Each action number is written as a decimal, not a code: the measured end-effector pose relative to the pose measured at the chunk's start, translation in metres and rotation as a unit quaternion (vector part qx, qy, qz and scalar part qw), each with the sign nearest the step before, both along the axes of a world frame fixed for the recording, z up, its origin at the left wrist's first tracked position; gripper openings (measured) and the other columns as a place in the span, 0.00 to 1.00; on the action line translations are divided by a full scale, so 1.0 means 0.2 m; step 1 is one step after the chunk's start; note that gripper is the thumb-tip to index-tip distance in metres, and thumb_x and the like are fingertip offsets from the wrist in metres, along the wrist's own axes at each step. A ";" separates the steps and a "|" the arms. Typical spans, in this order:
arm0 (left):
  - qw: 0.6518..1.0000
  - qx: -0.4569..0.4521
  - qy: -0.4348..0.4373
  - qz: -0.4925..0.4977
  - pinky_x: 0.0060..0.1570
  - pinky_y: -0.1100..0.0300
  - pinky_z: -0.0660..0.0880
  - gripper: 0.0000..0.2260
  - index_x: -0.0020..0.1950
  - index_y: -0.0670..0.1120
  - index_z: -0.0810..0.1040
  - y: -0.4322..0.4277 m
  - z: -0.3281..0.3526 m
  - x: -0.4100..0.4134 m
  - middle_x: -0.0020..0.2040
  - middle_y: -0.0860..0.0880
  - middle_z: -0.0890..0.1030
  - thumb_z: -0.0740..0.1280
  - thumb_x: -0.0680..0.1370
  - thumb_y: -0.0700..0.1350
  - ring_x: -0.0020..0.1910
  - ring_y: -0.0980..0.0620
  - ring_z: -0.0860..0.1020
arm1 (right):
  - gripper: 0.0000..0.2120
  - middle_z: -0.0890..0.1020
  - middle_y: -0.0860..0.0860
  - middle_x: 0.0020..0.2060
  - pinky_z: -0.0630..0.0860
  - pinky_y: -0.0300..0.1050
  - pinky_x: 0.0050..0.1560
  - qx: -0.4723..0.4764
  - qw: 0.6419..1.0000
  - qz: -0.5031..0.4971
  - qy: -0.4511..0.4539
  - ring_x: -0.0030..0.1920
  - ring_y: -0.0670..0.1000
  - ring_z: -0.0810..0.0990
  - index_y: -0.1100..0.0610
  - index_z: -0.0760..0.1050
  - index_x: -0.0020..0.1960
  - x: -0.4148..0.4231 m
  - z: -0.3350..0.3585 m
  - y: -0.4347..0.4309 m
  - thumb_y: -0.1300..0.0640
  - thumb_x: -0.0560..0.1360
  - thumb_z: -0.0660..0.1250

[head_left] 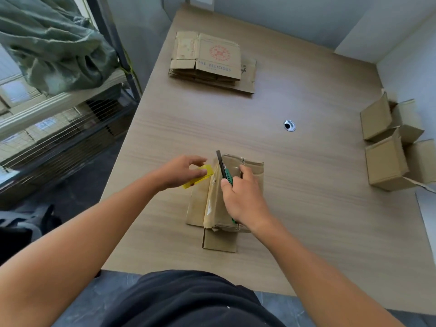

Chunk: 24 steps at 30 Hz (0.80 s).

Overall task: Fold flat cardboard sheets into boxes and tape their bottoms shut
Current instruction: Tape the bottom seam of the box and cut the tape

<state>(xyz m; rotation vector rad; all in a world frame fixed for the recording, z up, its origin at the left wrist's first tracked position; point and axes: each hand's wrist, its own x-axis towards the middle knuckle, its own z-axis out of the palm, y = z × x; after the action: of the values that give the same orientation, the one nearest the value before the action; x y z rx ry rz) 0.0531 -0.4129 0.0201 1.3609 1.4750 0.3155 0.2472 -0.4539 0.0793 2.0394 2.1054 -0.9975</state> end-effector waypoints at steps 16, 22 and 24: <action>0.961 0.193 0.180 -0.084 0.50 0.54 0.74 0.04 0.48 0.52 0.81 0.01 0.10 -0.09 0.50 0.54 0.77 0.69 0.79 0.50 0.50 0.50 0.77 | 0.27 0.49 0.56 0.80 0.50 0.62 0.78 -0.082 0.993 0.022 -0.086 0.80 0.57 0.46 0.65 0.75 0.68 -0.11 0.01 0.07 0.48 0.83 0.49; 0.973 0.205 0.108 0.011 0.53 0.54 0.74 0.03 0.45 0.53 0.79 -0.15 0.29 -0.10 0.49 0.54 0.80 0.70 0.79 0.48 0.49 0.53 0.78 | 0.22 0.67 0.53 0.69 0.70 0.58 0.66 -0.057 0.994 -0.037 0.086 0.64 0.57 0.73 0.54 0.78 0.49 -0.01 0.05 0.07 0.41 0.81 0.53; 0.981 0.179 0.056 0.045 0.48 0.57 0.74 0.03 0.47 0.51 0.81 -0.21 0.34 -0.07 0.46 0.57 0.81 0.69 0.80 0.48 0.45 0.61 0.78 | 0.20 0.73 0.49 0.54 0.73 0.51 0.52 -0.032 0.968 -0.111 0.221 0.49 0.51 0.76 0.53 0.72 0.41 0.04 0.05 0.02 0.39 0.81 0.58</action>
<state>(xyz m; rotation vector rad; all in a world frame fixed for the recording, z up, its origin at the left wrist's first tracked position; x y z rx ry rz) 0.0395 -0.4552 0.0878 1.6186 1.6313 0.5930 0.2554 -0.4489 0.0900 2.2203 2.0098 -1.6681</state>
